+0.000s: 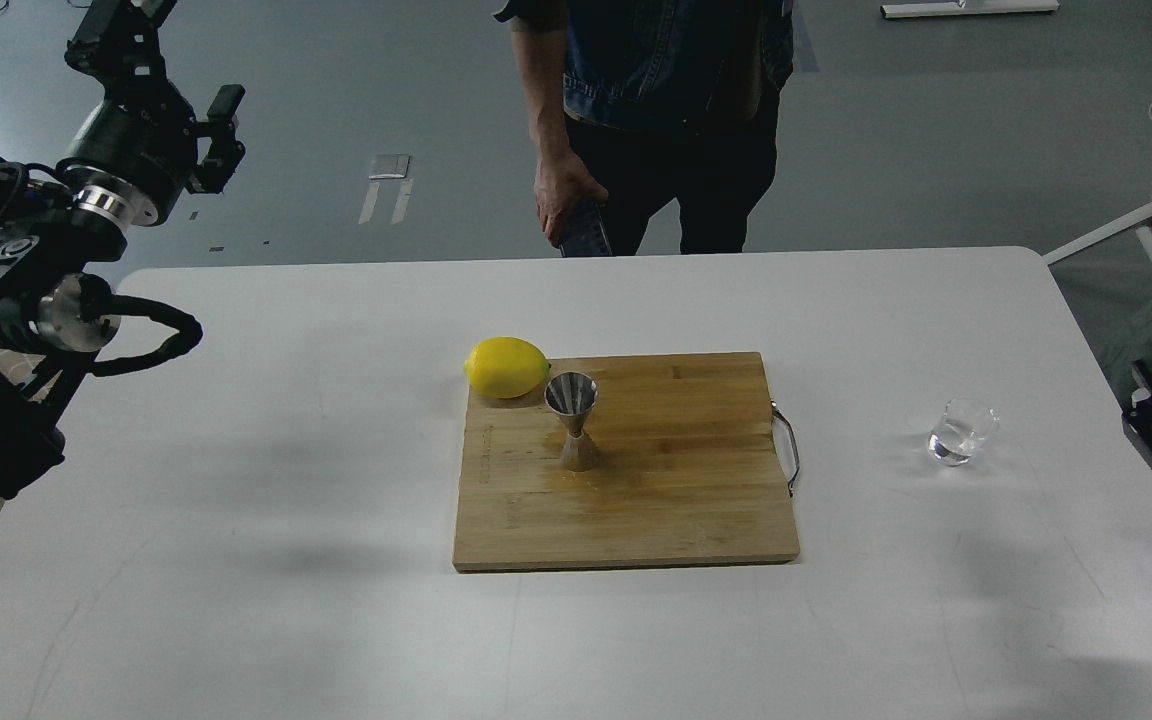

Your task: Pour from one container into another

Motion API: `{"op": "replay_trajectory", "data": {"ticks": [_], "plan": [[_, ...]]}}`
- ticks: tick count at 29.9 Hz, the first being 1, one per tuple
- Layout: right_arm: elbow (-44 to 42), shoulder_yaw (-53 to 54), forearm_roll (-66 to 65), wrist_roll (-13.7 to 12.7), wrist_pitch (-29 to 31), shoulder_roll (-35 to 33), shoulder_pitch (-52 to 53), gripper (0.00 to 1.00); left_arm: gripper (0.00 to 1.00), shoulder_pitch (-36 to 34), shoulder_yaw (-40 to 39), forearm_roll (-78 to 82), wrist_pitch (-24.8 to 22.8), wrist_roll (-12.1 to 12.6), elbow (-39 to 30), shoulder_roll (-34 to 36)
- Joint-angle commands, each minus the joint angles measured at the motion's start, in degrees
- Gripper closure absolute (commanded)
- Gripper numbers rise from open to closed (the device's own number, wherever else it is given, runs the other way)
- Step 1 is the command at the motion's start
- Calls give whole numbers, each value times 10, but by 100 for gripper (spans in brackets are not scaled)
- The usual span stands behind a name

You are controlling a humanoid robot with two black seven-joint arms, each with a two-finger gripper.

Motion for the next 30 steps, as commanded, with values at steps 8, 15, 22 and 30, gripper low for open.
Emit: {"op": "replay_trajectory", "data": {"ticks": [8,15,22,30], "plan": [[13,6,4,-17,2,61,-58,0,2,0,1,0,1,0,0,-12],[13,2,3,-30,8,75,-71,0,2,0,0,0,0,0,-1,-13],[4,-6,-7,-47,0,100,-60,0,2,1,0,0,0,0,-3,-13],[-29,-14,-9,-58,-18,129,-31,0,2,0,0,1,0,0,-5,-13]]}}
